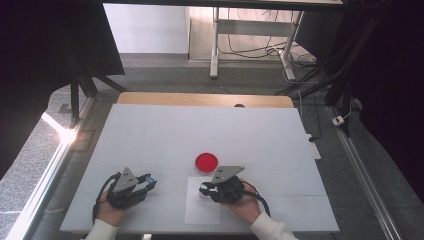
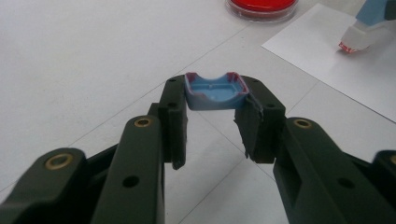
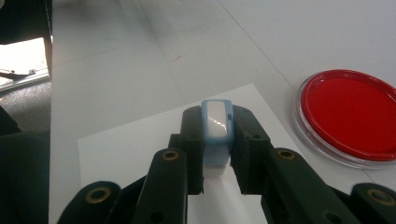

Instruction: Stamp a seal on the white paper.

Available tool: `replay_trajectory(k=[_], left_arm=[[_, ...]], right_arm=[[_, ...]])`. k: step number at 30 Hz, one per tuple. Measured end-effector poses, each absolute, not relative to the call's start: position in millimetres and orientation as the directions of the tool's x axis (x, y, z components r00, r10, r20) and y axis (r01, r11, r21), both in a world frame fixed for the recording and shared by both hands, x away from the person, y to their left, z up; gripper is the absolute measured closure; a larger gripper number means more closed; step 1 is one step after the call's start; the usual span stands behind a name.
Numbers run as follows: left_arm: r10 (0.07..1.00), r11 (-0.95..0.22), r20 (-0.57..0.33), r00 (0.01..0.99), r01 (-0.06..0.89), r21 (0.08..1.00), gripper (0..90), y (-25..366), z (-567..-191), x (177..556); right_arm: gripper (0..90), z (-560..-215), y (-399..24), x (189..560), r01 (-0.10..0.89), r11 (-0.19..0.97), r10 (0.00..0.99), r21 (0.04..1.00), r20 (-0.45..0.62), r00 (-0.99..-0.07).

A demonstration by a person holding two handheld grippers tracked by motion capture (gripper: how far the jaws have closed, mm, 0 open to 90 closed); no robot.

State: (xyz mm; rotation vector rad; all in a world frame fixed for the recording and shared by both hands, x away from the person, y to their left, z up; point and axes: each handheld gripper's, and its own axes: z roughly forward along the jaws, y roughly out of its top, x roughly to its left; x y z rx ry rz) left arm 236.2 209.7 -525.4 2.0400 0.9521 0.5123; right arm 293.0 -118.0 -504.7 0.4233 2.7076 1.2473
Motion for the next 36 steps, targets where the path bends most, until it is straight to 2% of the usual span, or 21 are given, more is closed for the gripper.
replay_trajectory(k=[36], left_arm=[[0.774,-0.389,0.022,0.633,0.448,0.805,64.5,209.2,-525.9,236.1]], right_arm=[[75.1,-510.5,-115.0,293.7,0.211,0.644,0.309,0.735,0.002,-0.951]])
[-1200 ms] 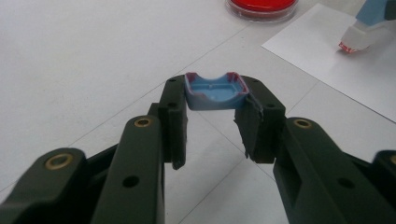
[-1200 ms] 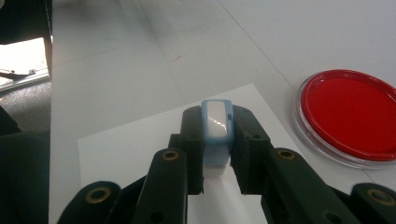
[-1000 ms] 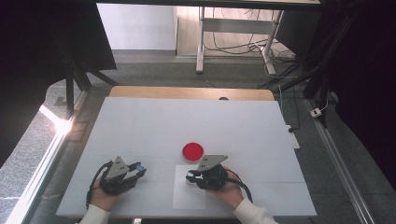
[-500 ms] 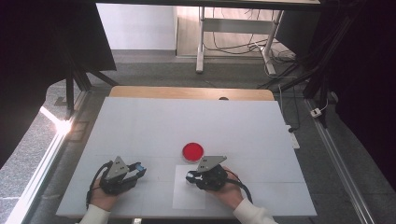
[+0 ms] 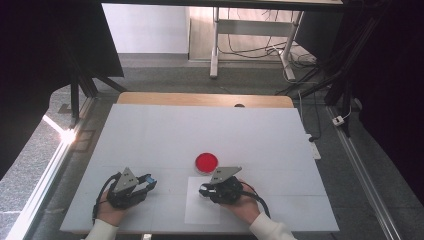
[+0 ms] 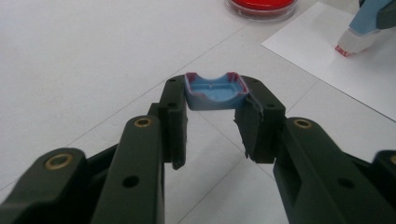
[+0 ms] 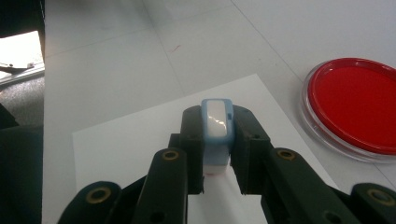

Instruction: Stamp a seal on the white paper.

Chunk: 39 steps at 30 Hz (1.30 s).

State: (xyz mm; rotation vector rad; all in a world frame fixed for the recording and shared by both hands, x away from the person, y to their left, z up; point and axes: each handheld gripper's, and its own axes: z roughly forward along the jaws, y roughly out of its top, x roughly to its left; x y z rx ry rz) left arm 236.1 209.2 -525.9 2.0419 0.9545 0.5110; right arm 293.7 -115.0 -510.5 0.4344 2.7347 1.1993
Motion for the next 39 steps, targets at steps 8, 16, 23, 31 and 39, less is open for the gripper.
replay_trajectory(k=[8,16,23,31,39], left_arm=[[0.774,-0.389,0.021,0.633,0.448,0.805,64.5,208.9,-525.8,235.9],[0.774,-0.390,0.023,0.633,0.448,0.804,64.4,208.3,-525.9,235.8],[0.773,-0.391,0.023,0.634,0.447,0.805,64.5,208.1,-525.8,235.7],[0.773,-0.390,0.023,0.634,0.448,0.804,64.4,208.1,-525.8,235.6],[0.774,-0.389,0.023,0.633,0.447,0.805,64.5,208.0,-525.6,235.1]], right_arm=[[75.3,-511.2,-114.4,294.2,0.217,0.646,0.309,0.732,0.010,-0.951],[75.4,-509.3,-113.1,294.6,0.224,0.666,0.313,0.712,0.006,-0.950],[75.5,-509.6,-112.7,294.0,0.220,0.667,0.313,0.712,0.000,-0.950],[75.6,-511.4,-113.5,292.6,0.220,0.654,0.318,0.724,0.001,-0.948],[75.7,-514.0,-117.2,293.1,0.227,0.633,0.322,0.740,0.016,-0.947]])
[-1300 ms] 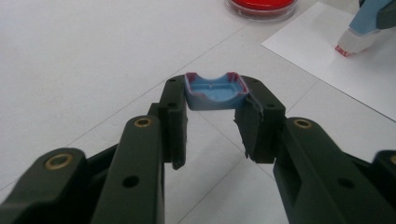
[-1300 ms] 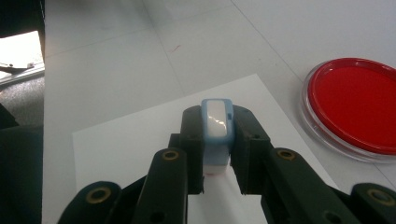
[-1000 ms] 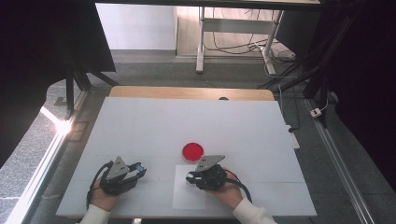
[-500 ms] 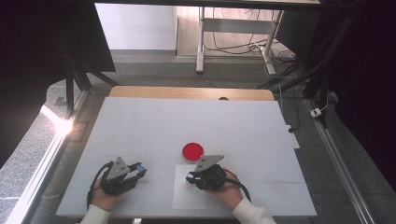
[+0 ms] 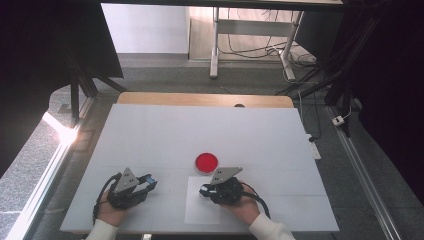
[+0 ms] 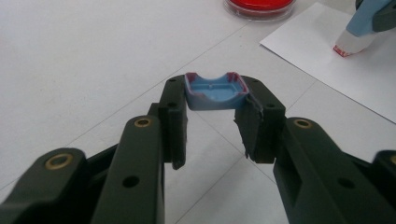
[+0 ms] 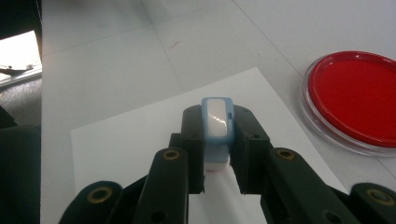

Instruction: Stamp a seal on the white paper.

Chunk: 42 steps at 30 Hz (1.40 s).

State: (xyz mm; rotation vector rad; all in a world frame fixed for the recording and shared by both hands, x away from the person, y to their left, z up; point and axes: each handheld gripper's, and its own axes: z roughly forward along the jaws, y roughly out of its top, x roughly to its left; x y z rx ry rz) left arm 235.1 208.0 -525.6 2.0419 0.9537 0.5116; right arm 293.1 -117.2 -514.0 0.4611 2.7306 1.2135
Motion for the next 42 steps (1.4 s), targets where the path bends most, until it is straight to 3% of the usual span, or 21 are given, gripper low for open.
replay_trajectory(k=[42], left_arm=[[0.772,-0.395,0.026,0.635,0.449,0.802,64.4,206.4,-525.7,234.8]], right_arm=[[75.7,-511.7,-114.1,294.9,0.248,0.651,0.326,0.717,0.030,-0.945]])
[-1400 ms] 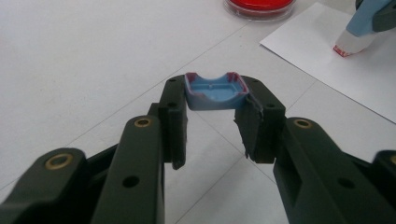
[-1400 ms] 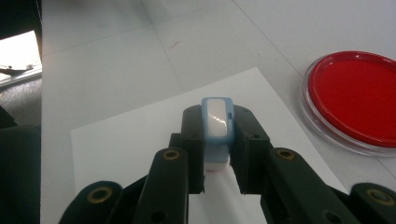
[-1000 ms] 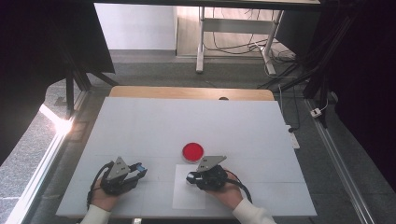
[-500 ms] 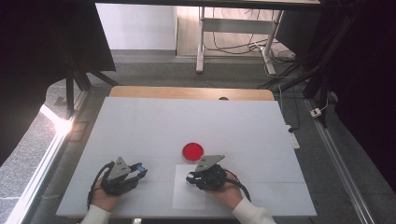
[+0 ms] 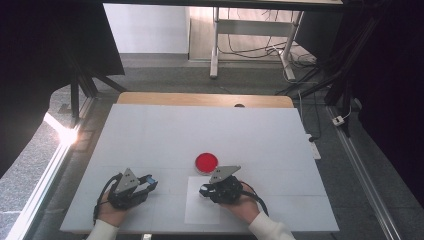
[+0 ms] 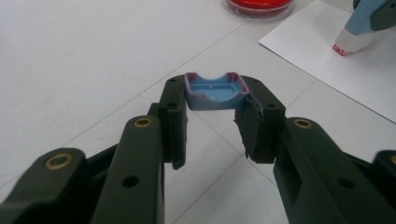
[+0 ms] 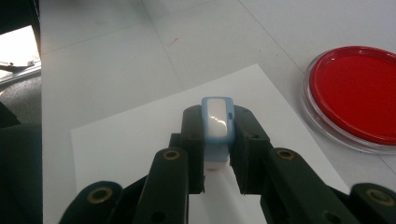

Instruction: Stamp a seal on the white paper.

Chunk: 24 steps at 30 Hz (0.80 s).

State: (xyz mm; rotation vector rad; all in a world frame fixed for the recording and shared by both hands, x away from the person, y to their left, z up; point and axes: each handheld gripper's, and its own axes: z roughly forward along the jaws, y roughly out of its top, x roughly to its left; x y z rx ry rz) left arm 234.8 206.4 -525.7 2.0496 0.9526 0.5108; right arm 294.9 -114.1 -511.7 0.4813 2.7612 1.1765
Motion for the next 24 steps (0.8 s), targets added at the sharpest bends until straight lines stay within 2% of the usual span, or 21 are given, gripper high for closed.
replay_trajectory(k=[11,15,19,24], left_arm=[[0.774,-0.393,0.025,0.632,0.450,0.802,64.4,208.0,-526.1,235.7],[0.772,-0.393,0.022,0.635,0.451,0.801,64.4,208.2,-526.4,236.3],[0.773,-0.393,0.022,0.634,0.451,0.801,64.4,208.6,-526.7,236.6],[0.774,-0.391,0.022,0.633,0.451,0.802,64.4,208.6,-526.3,236.1]], right_arm=[[75.3,-510.9,-114.8,295.0,0.239,0.648,0.325,0.723,0.021,-0.945],[75.2,-504.8,-120.6,296.9,0.270,0.590,0.362,0.761,0.050,-0.931],[75.2,-497.8,-130.9,303.8,0.329,0.510,0.381,0.795,0.135,-0.915],[75.2,-495.9,-137.5,307.3,0.346,0.502,0.398,0.792,0.144,-0.906]])
